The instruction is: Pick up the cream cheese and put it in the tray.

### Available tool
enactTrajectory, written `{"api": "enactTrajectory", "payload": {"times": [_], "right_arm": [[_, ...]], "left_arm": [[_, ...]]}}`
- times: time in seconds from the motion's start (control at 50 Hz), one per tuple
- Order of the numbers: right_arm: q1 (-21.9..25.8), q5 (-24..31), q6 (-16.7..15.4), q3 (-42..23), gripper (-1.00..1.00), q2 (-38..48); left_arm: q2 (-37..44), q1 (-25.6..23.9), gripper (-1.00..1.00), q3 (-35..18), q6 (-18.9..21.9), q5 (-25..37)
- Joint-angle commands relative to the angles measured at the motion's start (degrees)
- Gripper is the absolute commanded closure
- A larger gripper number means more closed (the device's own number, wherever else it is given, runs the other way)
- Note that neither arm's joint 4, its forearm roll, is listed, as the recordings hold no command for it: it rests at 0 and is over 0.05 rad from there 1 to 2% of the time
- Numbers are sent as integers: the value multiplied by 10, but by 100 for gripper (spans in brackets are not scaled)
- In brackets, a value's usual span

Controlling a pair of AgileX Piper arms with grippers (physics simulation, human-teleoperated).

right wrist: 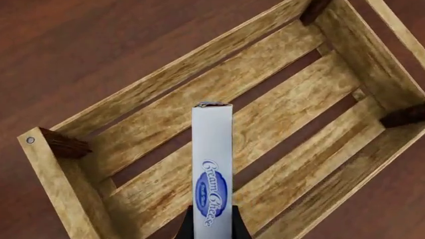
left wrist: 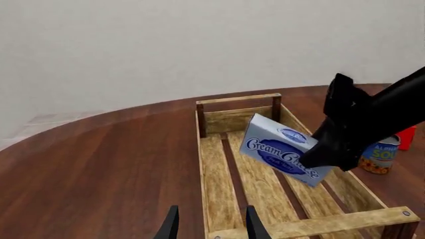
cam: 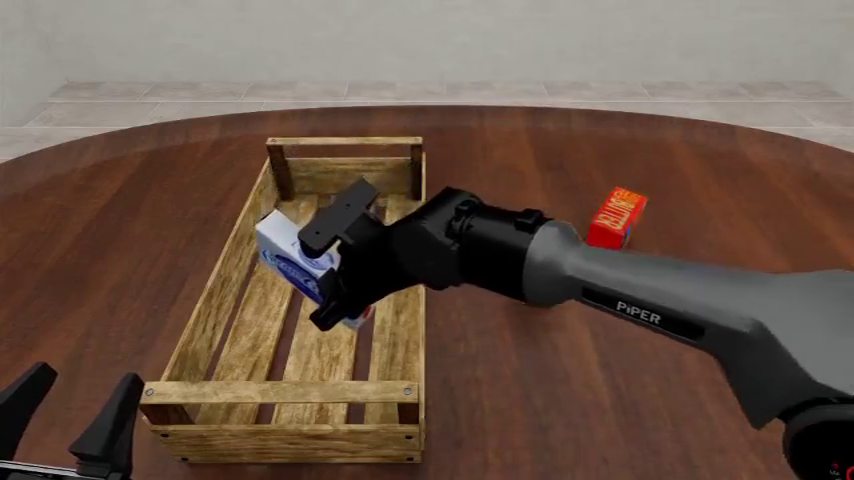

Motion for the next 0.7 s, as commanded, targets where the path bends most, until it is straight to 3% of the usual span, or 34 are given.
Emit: {"api": "enactTrajectory", "payload": {"times": [0.02,0.7], "right_arm": [[0,9,8,-30,100,45],[-13,-9,7,-34,100,107]], "left_arm": [[0,-3,-100,0,-1,0],[0,-6,-100,0,-2,0]]}}
